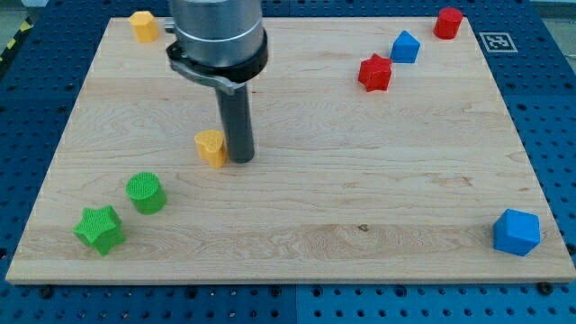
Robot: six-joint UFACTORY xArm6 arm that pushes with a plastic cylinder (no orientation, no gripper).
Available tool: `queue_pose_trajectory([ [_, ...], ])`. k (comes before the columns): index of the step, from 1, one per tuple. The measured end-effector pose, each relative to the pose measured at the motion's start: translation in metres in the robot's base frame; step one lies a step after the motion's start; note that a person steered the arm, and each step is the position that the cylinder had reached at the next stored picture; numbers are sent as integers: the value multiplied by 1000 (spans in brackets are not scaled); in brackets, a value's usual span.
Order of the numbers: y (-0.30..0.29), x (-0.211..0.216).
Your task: Move heart towards green circle
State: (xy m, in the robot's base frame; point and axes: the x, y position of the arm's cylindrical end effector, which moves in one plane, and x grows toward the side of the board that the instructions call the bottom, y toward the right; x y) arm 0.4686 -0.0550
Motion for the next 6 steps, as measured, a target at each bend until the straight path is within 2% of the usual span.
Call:
queue_pose_trajectory([
  [1,-5,-24],
  [4,-34,-9],
  [6,-35,-23],
])
